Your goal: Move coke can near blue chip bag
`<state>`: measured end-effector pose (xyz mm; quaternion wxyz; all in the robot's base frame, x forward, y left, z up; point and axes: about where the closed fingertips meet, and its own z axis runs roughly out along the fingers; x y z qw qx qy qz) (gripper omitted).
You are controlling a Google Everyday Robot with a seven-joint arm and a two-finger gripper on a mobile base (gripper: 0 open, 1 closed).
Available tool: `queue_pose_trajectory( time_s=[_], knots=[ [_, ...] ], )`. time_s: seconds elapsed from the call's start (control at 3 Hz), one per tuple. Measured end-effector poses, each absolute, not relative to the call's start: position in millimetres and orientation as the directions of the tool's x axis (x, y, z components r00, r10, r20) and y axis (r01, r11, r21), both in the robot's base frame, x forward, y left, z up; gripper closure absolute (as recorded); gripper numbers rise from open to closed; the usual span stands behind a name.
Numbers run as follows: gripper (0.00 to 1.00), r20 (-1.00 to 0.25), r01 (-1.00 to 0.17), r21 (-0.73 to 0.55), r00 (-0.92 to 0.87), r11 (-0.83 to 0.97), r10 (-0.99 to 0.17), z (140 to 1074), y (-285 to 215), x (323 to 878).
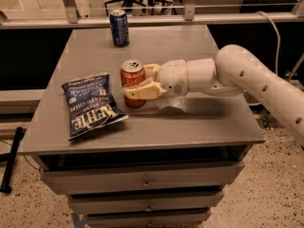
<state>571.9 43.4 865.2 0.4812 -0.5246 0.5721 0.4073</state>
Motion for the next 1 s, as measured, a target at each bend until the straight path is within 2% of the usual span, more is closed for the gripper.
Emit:
queue_pose_trajectory(
  time_s=[0.33, 0.67, 1.0],
  knots=[
    [0.15, -0.978, -0.992, -0.039, 0.013, 0.117, -0.208, 865.2, 43.5, 571.8],
    [0.0, -0.983, -0.998, -0.006, -0.005, 0.059, -0.181, 862.0, 64.4, 559.1],
    [0.0, -0.988, -1.0, 0.01, -0.012, 0.014, -0.157, 863.5, 80.6, 550.5]
  ],
)
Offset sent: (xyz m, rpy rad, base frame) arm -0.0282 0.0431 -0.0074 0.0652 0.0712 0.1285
